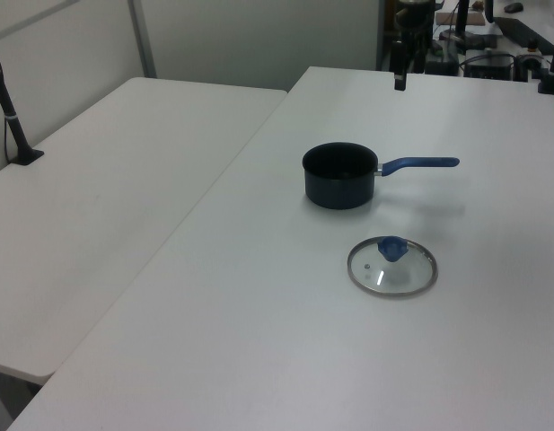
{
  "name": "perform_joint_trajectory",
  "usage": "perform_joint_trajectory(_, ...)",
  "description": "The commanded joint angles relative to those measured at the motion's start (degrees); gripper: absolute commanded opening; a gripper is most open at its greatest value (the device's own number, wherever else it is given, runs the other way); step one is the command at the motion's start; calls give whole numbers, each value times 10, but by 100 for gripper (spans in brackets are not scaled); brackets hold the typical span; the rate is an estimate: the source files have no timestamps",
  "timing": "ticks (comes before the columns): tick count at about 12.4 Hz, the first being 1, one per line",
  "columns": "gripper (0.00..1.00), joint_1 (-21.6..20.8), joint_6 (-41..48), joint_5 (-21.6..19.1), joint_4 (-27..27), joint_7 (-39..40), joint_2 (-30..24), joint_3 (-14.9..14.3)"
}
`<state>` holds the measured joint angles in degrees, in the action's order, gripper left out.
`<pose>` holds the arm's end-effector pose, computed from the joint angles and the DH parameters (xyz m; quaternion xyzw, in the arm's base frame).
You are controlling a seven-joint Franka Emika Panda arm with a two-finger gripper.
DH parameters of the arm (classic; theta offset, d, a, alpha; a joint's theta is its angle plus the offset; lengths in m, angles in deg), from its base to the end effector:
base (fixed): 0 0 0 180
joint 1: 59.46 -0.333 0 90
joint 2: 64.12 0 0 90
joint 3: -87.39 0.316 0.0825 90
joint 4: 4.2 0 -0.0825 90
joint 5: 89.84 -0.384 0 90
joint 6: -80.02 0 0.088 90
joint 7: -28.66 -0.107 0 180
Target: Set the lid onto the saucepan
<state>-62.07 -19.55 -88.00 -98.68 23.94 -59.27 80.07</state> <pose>0.5875 -0.0487 0.5539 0.9966 -0.0793 0.0024 0.0212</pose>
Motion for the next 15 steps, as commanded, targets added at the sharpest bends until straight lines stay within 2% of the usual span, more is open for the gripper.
perform_joint_trajectory(1,100,-6,20,2,3,4,-5,-1)
perform_joint_trajectory(15,100,-4,16,1,4,10,1,-1)
